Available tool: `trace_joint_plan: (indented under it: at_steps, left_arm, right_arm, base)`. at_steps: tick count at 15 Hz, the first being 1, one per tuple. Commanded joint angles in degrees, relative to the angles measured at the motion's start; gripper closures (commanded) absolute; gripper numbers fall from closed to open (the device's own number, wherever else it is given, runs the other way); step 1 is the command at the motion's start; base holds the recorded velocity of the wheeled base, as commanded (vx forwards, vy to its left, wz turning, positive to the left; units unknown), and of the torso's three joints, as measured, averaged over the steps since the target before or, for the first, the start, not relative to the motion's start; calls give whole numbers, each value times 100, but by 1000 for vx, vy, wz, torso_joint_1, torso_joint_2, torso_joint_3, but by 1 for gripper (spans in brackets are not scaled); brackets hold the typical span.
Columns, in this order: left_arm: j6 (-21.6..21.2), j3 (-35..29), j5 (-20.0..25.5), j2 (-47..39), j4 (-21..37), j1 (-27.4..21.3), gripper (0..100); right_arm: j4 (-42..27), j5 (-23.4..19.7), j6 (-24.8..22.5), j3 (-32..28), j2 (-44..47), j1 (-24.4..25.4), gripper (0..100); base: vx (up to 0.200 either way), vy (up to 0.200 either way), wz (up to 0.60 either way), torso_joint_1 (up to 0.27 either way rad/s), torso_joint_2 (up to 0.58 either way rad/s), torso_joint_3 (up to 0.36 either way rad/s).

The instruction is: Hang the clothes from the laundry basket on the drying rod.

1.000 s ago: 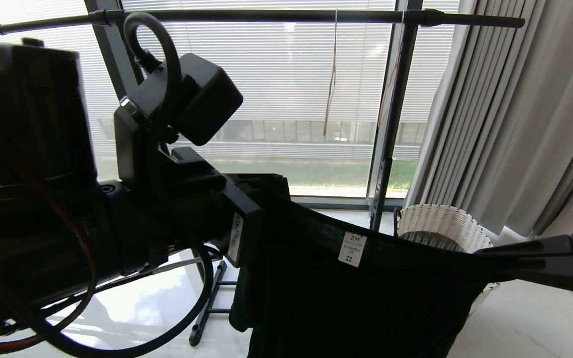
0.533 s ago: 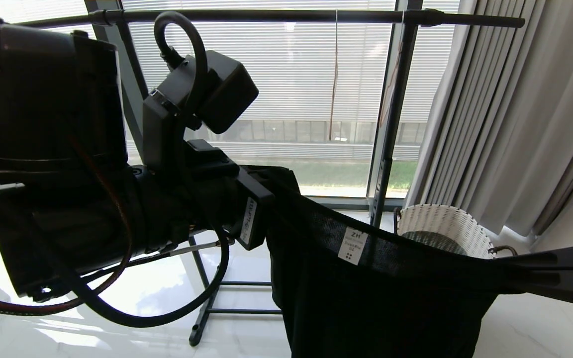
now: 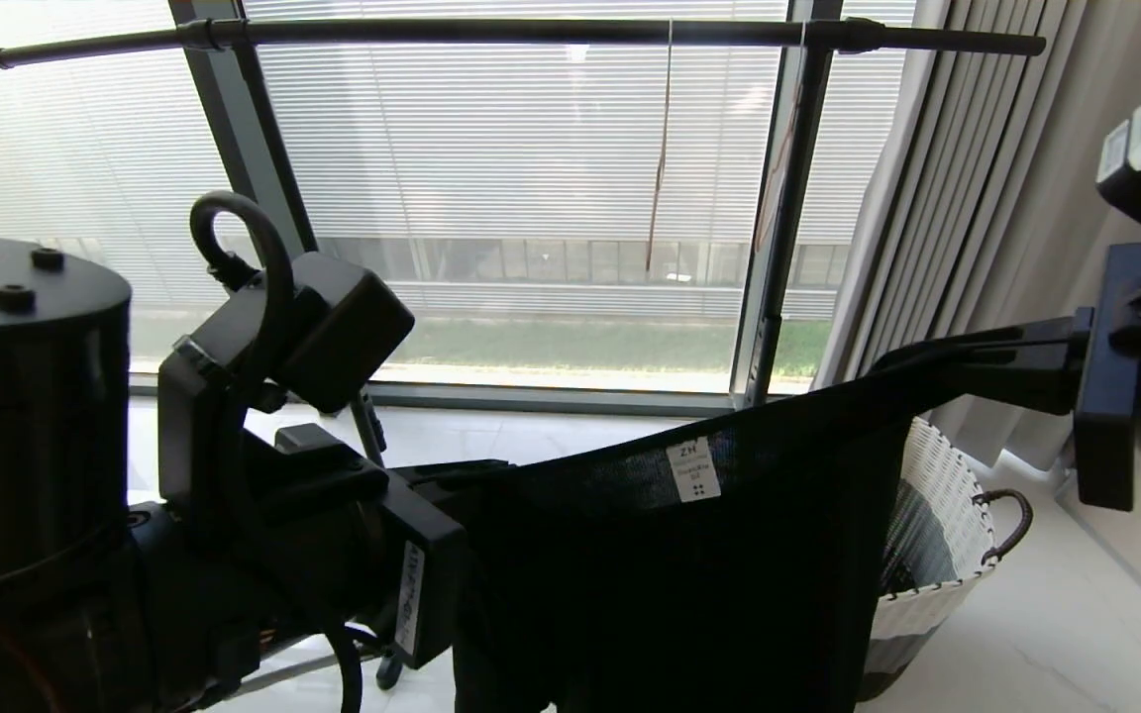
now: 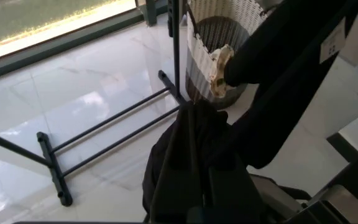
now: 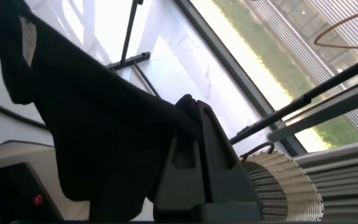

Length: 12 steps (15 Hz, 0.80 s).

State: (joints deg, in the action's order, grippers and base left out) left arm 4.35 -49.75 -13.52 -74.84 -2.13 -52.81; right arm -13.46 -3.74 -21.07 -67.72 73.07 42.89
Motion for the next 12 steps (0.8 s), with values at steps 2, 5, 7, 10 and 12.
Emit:
trace_joint_plan:
  at_steps: [2, 5, 7, 10, 12]
  left_arm:
    - [119, 79, -81, 127, -6, -634, 100]
    - [119, 71, -89, 127, -6, -792, 100]
    - [119, 71, -81, 136, -6, -792, 100]
    - [83, -202, -89, 66, 2, -581, 100]
    - [48, -755, -37, -251, 2, 201, 100]
  right_arm:
    - [133, -12, 41, -400, 550, -44, 100]
    - [151, -21, 41, -708, 832, -44, 100]
    - [151, -21, 41, -716, 840, -52, 100]
    - [115, -12, 41, -637, 753, -105, 100]
    - [-8, -12, 41, -356, 471, -158, 100]
  base:
    - [0, 0, 0, 0, 0, 0]
    - [0, 0, 0, 0, 0, 0]
    - [0, 0, 0, 0, 0, 0]
    - [0, 0, 0, 0, 0, 0]
    - [0, 0, 0, 0, 0, 0]
